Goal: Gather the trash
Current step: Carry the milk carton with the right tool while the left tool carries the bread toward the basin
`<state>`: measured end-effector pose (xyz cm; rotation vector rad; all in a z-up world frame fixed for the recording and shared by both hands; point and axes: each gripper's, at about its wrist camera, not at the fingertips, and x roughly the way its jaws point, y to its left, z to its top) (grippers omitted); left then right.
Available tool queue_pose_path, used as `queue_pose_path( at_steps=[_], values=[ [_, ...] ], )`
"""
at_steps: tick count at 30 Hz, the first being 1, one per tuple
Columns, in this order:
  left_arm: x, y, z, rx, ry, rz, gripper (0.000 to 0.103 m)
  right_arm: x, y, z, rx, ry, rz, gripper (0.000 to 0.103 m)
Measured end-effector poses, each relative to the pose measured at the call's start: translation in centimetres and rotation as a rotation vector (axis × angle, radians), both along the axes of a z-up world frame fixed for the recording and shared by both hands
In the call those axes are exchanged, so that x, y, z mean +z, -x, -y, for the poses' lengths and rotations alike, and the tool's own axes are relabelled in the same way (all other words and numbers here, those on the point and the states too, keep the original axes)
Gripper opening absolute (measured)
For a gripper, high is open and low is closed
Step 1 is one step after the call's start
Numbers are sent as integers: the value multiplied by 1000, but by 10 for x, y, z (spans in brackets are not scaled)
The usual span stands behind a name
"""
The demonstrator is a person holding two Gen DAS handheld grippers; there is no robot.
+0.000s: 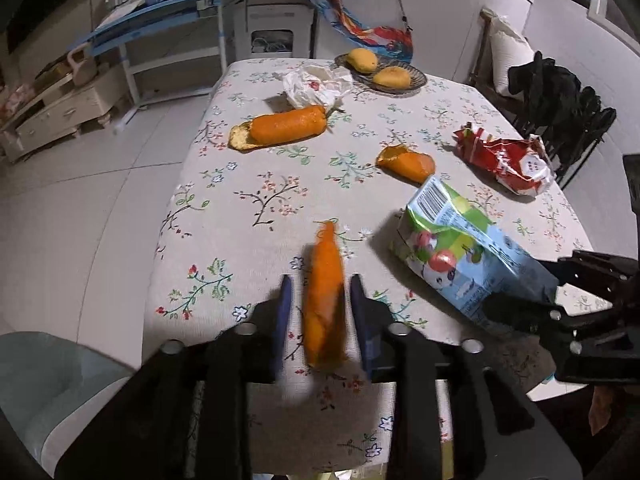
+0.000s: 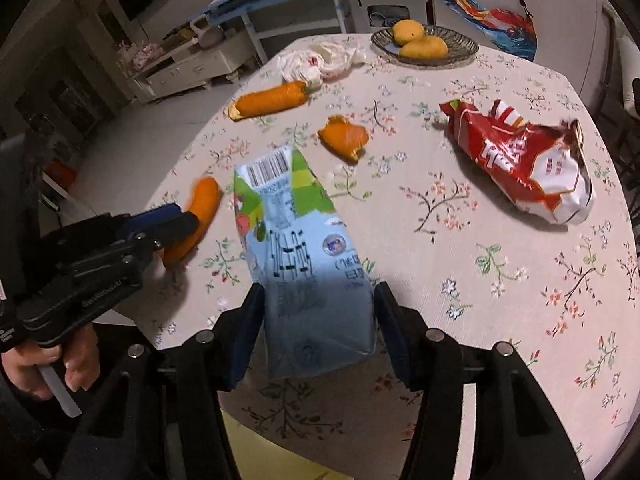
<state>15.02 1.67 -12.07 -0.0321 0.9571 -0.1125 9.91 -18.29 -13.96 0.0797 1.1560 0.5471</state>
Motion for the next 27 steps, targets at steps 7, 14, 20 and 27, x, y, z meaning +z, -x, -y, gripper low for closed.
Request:
queue_pose_path(
  at_steps=[7, 14, 20, 27],
  values=[
    [-5, -1, 1, -4, 11, -2, 19, 2, 14, 0, -1, 3, 20, 55],
    [14, 13, -1, -14, 41, 71, 17, 12, 22, 31, -125, -177, -8, 55],
    [20, 25, -4, -12, 89, 89, 17, 16, 34, 46, -201, -291, -18, 55],
    [24, 47, 4, -18, 68, 116, 17, 23, 51, 50, -230, -345, 7, 55]
  ],
)
